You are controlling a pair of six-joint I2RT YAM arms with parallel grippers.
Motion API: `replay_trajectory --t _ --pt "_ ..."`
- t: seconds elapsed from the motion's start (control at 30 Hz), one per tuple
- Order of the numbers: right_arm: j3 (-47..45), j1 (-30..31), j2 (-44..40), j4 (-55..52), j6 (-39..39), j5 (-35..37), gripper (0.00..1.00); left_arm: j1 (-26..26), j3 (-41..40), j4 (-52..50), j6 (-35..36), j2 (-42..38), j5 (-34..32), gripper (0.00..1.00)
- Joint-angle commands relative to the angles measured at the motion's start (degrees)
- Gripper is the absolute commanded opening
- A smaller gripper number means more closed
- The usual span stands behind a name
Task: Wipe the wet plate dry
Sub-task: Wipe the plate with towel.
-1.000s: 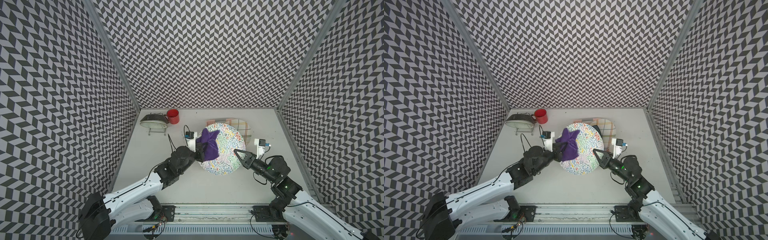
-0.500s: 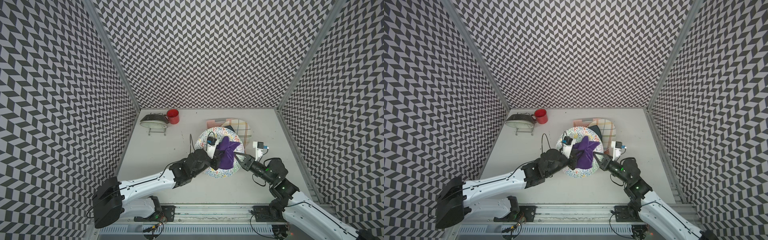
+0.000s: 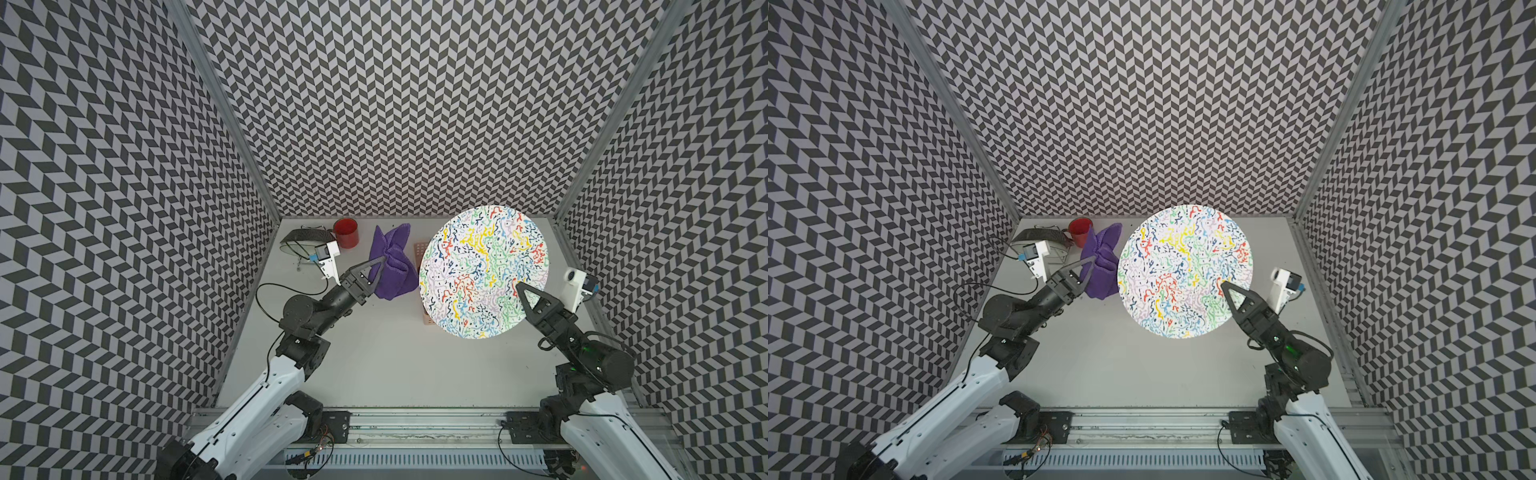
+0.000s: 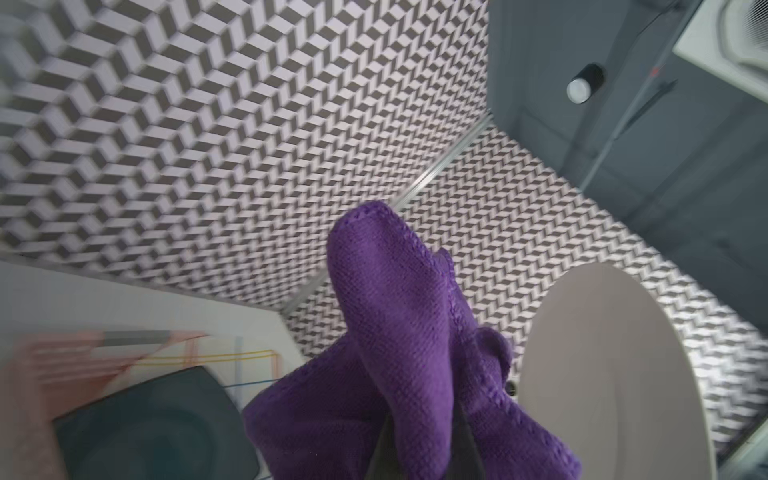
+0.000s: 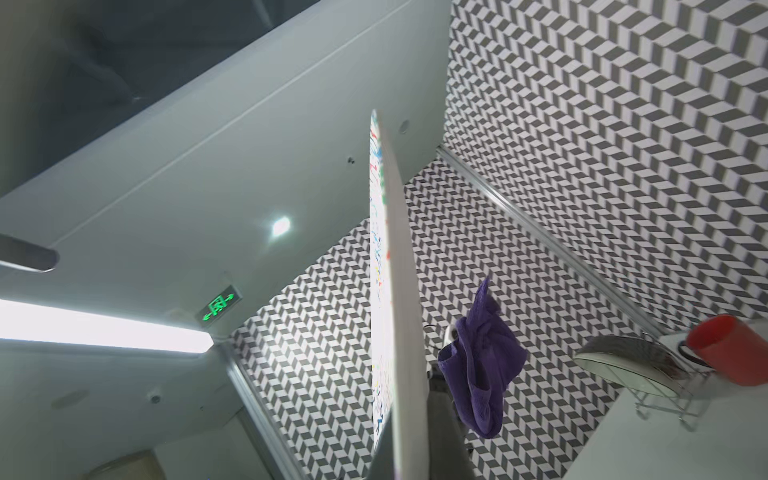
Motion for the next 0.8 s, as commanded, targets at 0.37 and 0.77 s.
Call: replay_trajectory --t 0.37,0.77 --pt "1.2 14.4 15.0 13.8 -3.6 1.3 0.0 -12.7 2.6 40.1 -26.4 12.1 3.3 0.0" --pt "9.5 8.6 20.1 15.6 -1.7 6.1 0.0 -18.1 1.5 41.1 -23.3 13.4 -1.1 0.0"
